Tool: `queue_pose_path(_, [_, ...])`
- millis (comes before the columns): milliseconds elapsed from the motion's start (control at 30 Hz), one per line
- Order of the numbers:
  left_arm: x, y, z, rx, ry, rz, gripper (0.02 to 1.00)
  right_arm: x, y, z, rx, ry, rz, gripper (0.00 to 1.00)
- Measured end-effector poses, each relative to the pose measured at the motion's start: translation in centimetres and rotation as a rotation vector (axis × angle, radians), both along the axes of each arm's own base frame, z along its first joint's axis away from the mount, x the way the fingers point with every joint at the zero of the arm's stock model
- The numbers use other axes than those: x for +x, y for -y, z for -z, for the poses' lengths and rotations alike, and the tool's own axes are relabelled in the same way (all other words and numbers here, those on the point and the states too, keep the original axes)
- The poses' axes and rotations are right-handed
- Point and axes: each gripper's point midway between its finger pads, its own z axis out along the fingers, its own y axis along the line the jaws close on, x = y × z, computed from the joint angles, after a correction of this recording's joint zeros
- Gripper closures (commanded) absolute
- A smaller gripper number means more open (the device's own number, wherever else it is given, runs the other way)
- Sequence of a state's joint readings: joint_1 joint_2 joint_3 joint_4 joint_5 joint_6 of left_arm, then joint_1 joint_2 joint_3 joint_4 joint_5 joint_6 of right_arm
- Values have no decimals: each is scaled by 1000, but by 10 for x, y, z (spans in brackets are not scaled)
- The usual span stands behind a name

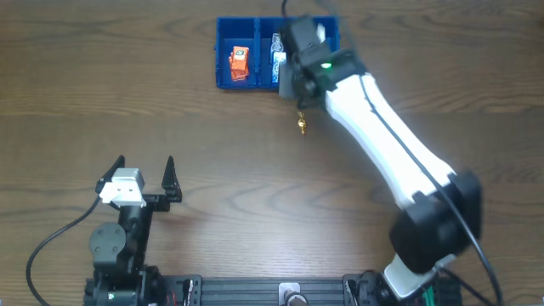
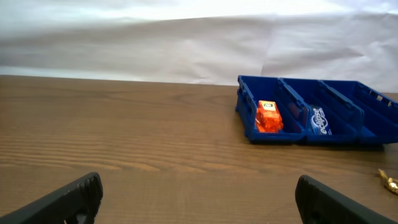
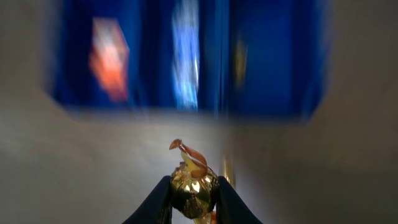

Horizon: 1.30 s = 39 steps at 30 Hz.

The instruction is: Sort Candies Into Trays

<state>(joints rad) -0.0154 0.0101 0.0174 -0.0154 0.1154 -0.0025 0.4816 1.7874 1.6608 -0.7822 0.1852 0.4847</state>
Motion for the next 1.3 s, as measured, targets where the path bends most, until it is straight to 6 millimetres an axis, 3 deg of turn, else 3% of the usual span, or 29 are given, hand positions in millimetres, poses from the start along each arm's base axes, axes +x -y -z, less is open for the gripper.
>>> queue_pose_path(67, [0,0,0,0,0,0,25,19,6,-41,8,152,31,785])
queue_pose_path(100, [0,0,0,0,0,0,23,25,7,-50,7,193,37,783])
queue_pose_path(200, [0,0,0,0,0,0,23,43,18,-54,-31,250,62,783])
queue_pose_path(367, [0,0,0,0,0,0,23,70,40,-10,-107,202,109,783])
queue_pose_path(533, [0,0,0,0,0,0,23,82,59,37,-158,117,141,785])
queue_pose_path(933, [0,0,0,0,0,0,23,87,59,89,-188,29,131,766])
queue_pose_path(967, [0,0,0,0,0,0,23,86,59,90,-188,26,130,706])
queue_pose_path(1067, [0,0,0,0,0,0,23,87,59,89,-188,29,129,303])
queue_pose_path(1167, [0,0,0,0,0,0,23,86,59,90,-187,24,127,1])
queue_pose_path(1300, [0,0,0,0,0,0,23,84,59,91,-192,15,124,1])
